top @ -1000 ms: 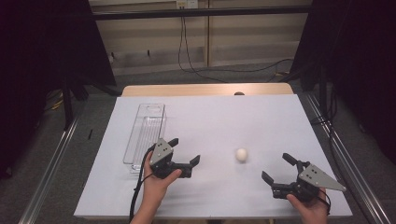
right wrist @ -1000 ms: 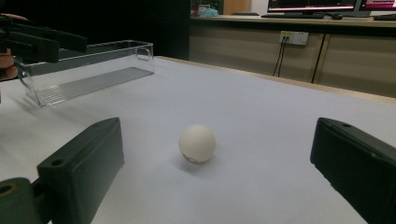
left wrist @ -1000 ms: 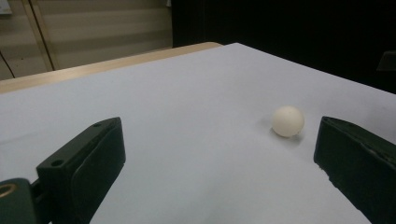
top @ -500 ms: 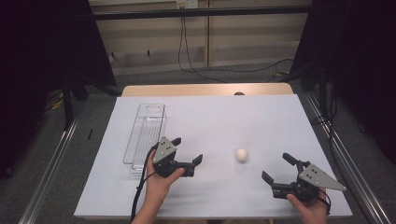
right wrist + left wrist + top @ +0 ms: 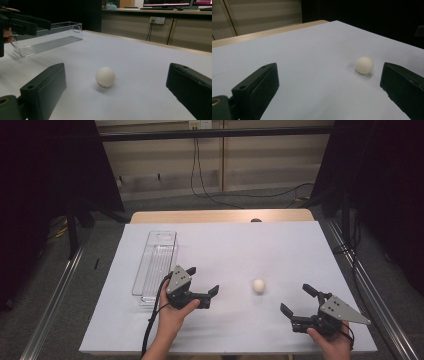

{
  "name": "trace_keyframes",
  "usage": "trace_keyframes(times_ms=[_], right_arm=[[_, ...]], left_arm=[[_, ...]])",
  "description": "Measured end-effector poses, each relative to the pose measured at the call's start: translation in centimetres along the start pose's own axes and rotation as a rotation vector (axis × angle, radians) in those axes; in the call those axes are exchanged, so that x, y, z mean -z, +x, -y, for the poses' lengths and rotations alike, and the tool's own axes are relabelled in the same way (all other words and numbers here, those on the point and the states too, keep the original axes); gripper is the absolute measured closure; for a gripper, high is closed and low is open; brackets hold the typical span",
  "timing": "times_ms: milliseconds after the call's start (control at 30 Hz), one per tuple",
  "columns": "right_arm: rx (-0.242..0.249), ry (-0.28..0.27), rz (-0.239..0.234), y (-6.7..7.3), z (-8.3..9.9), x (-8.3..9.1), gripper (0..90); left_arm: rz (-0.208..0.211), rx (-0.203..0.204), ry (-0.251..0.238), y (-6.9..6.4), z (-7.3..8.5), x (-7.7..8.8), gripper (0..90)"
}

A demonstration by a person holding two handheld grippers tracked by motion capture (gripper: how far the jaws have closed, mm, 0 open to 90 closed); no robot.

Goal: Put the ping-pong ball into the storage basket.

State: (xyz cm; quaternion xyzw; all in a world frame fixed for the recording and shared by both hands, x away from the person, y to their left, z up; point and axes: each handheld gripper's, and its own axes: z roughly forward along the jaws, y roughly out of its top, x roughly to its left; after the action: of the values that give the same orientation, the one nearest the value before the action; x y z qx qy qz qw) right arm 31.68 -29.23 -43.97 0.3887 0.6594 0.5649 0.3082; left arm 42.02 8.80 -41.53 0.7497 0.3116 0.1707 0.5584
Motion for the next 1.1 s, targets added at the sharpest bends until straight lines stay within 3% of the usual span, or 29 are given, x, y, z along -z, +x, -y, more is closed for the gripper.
trace_keyframes(times_ms=[1100], right_arm=[[0.002,-0.005,0.002,0.0,0.0,0.0,2.1]], left_arm=[[0.027,-0.027,0.031,-0.9,-0.3,-2.0,2.2]])
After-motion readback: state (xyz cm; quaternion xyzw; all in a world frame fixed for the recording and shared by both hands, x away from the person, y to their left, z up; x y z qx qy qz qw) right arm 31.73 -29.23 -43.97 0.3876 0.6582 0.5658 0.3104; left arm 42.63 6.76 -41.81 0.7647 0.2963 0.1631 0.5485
